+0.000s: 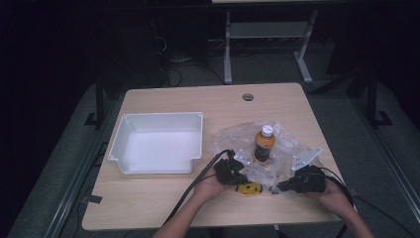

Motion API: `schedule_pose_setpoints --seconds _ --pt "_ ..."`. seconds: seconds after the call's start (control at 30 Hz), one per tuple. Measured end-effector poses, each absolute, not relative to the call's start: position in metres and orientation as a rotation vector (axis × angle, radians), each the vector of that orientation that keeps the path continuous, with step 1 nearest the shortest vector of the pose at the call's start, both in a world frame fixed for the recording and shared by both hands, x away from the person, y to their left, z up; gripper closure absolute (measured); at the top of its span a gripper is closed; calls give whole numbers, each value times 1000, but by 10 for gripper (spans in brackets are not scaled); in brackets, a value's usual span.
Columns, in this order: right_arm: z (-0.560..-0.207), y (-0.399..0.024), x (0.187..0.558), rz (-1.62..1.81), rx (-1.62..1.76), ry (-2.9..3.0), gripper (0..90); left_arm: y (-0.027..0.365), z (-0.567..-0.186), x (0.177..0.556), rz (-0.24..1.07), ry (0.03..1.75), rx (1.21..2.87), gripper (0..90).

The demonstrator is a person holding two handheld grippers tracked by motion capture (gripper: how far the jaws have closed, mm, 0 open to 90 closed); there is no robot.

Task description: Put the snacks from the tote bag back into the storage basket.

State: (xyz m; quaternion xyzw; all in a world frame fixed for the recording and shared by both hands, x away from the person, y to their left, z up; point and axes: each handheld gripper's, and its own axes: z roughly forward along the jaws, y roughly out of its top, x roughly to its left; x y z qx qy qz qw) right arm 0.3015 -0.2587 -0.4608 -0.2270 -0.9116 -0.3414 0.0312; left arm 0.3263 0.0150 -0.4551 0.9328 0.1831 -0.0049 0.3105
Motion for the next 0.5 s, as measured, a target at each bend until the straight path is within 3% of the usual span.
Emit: schedule_pose_setpoints --seconds 0.07,0.17,0.27,0.5 --pt "-457 -261 300 -1079 -689 -2793 699 18 -452 324 -21 494 2457 817" --pt "-444 -270 294 -1165 -672 -2794 571 24 -443 319 -31 476 2460 724" --pt "-427 -288 287 -1237 -698 -2781 500 32 -431 316 -43 479 2433 659" --pt "-406 -310 286 -1292 -757 -2835 459 48 -400 316 -9 466 2365 653"
